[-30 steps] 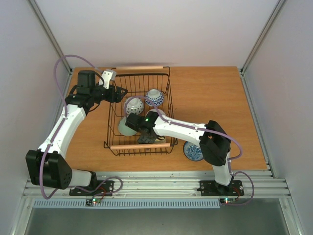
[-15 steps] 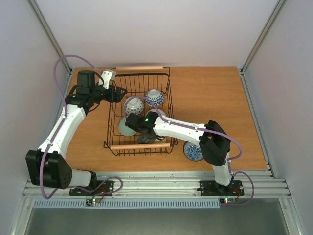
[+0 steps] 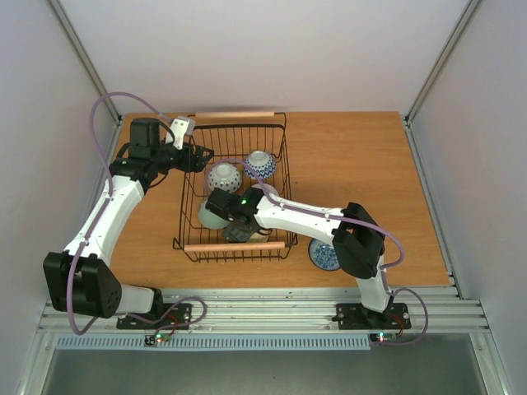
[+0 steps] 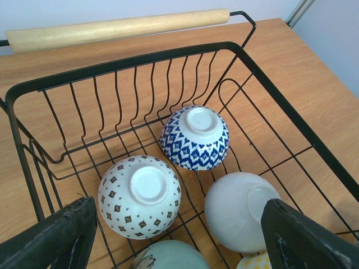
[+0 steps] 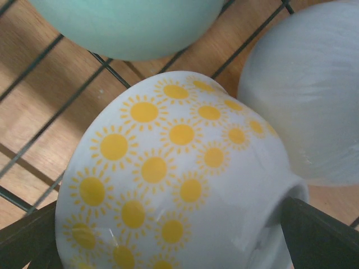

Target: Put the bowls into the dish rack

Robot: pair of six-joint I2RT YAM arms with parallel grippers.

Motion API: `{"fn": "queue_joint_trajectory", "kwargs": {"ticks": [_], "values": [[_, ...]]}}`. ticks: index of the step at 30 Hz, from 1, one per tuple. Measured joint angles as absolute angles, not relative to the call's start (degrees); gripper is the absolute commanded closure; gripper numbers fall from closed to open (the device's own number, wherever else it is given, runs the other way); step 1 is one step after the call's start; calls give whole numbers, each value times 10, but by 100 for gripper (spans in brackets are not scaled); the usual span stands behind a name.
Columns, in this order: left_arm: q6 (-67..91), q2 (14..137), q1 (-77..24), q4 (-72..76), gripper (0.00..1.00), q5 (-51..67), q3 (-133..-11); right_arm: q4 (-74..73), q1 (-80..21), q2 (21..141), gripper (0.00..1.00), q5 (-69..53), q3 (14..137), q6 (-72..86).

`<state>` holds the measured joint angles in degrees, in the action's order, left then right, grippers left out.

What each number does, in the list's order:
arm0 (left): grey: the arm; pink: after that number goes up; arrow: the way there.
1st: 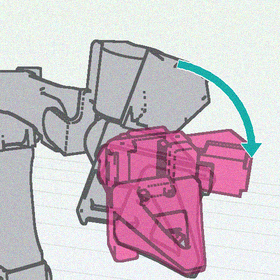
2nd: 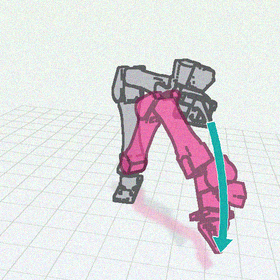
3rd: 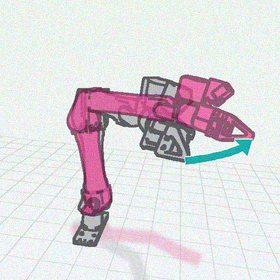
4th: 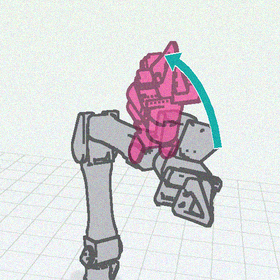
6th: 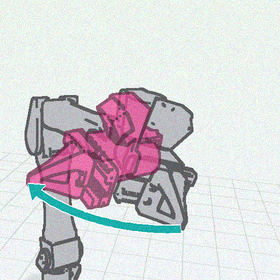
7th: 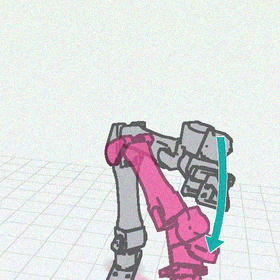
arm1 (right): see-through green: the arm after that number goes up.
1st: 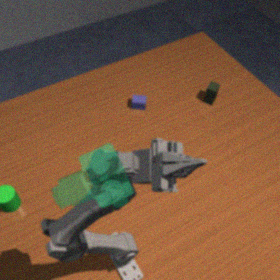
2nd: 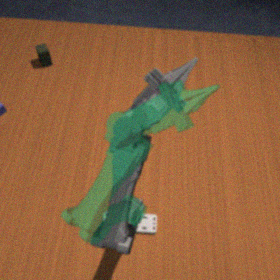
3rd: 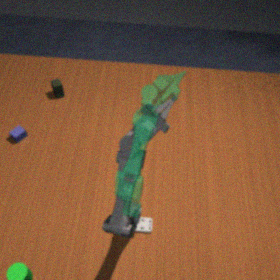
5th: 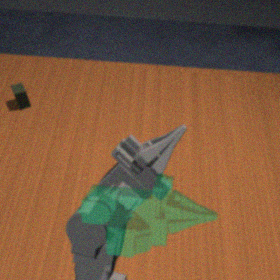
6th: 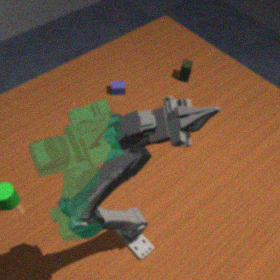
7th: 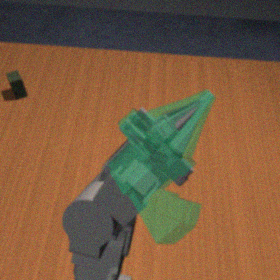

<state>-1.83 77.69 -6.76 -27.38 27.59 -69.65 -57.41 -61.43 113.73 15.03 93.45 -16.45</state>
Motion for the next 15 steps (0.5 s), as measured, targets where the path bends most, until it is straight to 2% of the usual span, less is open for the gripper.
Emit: {"fn": "queue_joint_trajectory", "kwargs": {"ticks": [15], "values": [[-19, 777, -68, -274, 19, 276, -696, -539, -628, 1148, 1, 145, 945, -122]]}}
